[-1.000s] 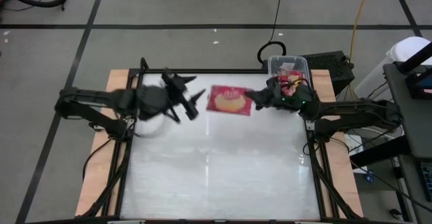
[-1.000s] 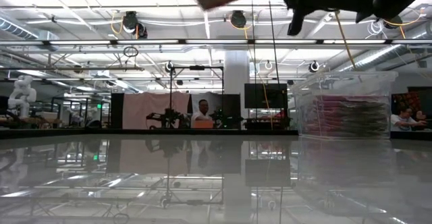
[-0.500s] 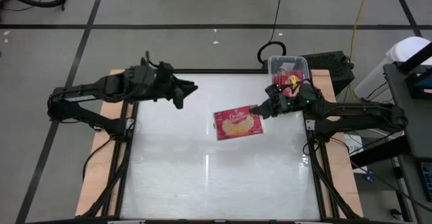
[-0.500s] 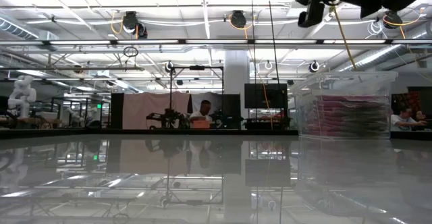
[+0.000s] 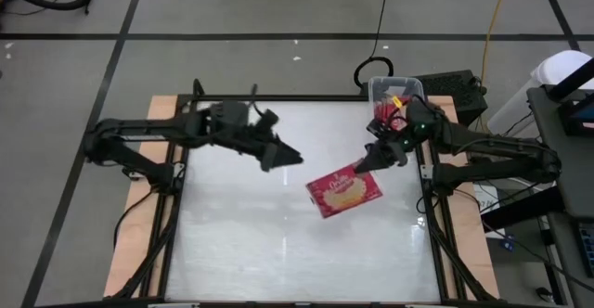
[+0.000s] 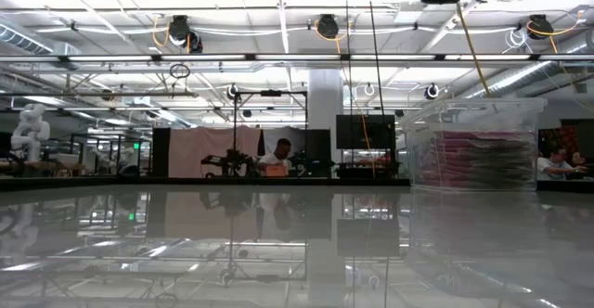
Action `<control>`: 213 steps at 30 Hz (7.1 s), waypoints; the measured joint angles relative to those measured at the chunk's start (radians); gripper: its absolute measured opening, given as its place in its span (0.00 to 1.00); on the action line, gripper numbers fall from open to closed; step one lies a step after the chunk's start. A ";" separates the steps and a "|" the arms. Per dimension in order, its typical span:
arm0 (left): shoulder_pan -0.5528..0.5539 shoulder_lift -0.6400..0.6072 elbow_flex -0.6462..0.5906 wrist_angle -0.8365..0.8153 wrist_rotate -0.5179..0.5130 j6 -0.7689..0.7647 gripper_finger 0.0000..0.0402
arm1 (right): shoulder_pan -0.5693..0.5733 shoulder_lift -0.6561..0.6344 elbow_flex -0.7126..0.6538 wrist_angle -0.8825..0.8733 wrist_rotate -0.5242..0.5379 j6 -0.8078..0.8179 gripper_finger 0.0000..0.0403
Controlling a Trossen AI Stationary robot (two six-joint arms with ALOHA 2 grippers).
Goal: Sort popcorn bags into baskets
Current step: Put the red popcorn bag into the transparent container
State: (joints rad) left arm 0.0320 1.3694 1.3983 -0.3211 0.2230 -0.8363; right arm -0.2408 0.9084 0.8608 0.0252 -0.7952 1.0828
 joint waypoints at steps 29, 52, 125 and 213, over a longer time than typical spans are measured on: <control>-0.086 0.403 0.000 0.576 0.197 -0.094 0.34 | 0.000 0.003 0.012 -0.088 -0.150 -0.054 0.00; -0.022 0.435 0.000 0.600 0.150 0.076 0.48 | 0.000 0.022 0.011 -0.052 -0.008 -0.001 0.00; 0.363 0.257 0.000 0.484 0.142 -0.087 0.06 | -0.193 -0.023 0.011 -0.046 0.609 -0.206 0.44; 0.398 0.053 0.000 -0.207 -0.089 0.338 0.30 | -1.030 0.171 0.389 -1.288 0.669 -0.894 0.02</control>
State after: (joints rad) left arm 0.4301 1.4223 1.3983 -0.5282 0.1337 -0.4982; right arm -1.2705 1.0794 1.2499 -1.2627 -0.1265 0.1886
